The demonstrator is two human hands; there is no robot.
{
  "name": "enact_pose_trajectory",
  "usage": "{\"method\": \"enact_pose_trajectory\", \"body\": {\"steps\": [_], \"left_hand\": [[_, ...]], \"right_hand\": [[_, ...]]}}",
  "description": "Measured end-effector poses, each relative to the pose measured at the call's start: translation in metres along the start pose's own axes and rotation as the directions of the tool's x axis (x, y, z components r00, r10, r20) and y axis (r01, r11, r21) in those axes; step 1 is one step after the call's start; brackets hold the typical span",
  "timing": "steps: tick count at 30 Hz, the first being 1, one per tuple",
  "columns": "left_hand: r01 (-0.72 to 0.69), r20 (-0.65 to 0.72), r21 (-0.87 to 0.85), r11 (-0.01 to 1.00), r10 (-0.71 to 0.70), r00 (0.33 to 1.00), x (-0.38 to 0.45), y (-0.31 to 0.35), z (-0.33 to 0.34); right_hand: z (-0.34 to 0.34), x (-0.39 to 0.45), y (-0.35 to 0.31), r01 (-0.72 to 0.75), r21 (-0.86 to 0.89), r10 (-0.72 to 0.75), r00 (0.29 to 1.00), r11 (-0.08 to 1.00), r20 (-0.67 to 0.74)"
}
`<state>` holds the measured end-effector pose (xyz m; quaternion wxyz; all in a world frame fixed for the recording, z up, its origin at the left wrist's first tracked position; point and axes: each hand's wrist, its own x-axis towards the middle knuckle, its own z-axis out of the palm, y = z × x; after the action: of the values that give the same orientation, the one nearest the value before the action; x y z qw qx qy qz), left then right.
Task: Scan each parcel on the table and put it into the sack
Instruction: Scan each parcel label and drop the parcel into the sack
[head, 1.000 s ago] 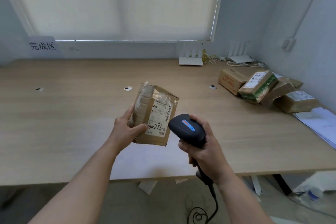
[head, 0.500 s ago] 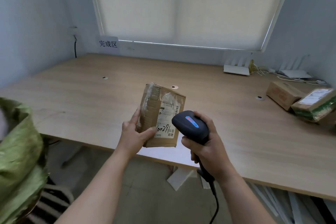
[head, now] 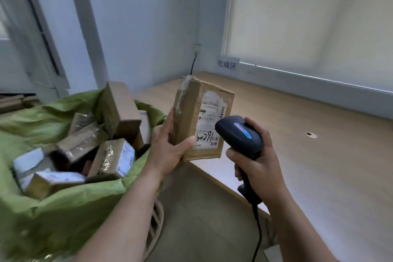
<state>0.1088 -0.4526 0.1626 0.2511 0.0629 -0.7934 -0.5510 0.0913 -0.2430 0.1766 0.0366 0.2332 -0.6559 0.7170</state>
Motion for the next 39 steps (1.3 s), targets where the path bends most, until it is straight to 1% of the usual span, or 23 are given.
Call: {"method": "enact_pose_trajectory", "body": {"steps": [2, 5, 8, 11, 15, 18, 21, 24, 26, 29, 33, 35, 39], "left_hand": [[-0.029, -0.092, 0.019, 0.999, 0.030, 0.995, 0.006, -0.005, -0.035], [-0.090, -0.151, 0.053, 0.995, 0.097, 0.984, 0.014, -0.015, -0.086], [-0.062, -0.223, 0.067, 0.996, 0.076, 0.972, 0.020, -0.032, -0.128], [0.020, -0.286, 0.087, 0.996, 0.006, 0.958, 0.024, -0.049, -0.163], [0.074, -0.328, 0.195, 0.978, -0.006, 0.945, 0.043, -0.080, -0.217], [0.195, -0.425, 0.244, 0.950, -0.076, 0.902, 0.059, -0.102, -0.254], [0.305, -0.512, 0.333, 0.892, -0.100, 0.853, 0.074, -0.122, -0.284], [0.376, -0.565, 0.453, 0.809, -0.066, 0.823, 0.087, -0.134, -0.312], [0.407, -0.583, 0.522, 0.750, -0.034, 0.812, 0.095, -0.146, -0.330], [0.436, -0.587, 0.583, 0.685, -0.016, 0.809, 0.105, -0.164, -0.350], [0.511, -0.573, 0.616, 0.600, -0.104, 0.813, 0.114, -0.185, -0.361], [0.497, -0.565, 0.617, 0.610, -0.096, 0.820, 0.116, -0.188, -0.358], [0.384, -0.500, 0.575, 0.723, -0.061, 0.864, 0.115, -0.181, -0.335]], "right_hand": [[0.032, 0.014, 0.006, 0.007, 0.023, -0.008, 0.999, 1.000, 0.054], [0.078, 0.029, 0.016, 0.011, 0.039, -0.016, 0.991, 0.999, 0.132], [0.121, 0.041, 0.027, -0.005, 0.035, -0.002, 0.981, 0.999, 0.196], [0.160, 0.053, 0.036, -0.005, 0.065, -0.011, 0.968, 0.998, 0.250], [0.208, 0.072, 0.045, -0.016, 0.087, -0.011, 0.952, 0.996, 0.306], [0.238, 0.086, 0.053, -0.028, 0.079, 0.000, 0.945, 0.996, 0.327], [0.266, 0.099, 0.061, -0.030, 0.076, 0.002, 0.939, 0.997, 0.344], [0.292, 0.110, 0.068, -0.041, 0.072, 0.012, 0.931, 0.997, 0.366], [0.308, 0.117, 0.075, -0.036, 0.059, 0.011, 0.926, 0.998, 0.377], [0.328, 0.124, 0.086, -0.081, 0.072, 0.045, 0.912, 0.994, 0.408], [0.343, 0.127, 0.095, -0.093, 0.084, 0.049, 0.902, 0.992, 0.428], [0.343, 0.128, 0.097, -0.098, 0.070, 0.059, 0.900, 0.993, 0.431], [0.333, 0.127, 0.099, -0.102, 0.040, 0.077, 0.912, 0.994, 0.402]]}}
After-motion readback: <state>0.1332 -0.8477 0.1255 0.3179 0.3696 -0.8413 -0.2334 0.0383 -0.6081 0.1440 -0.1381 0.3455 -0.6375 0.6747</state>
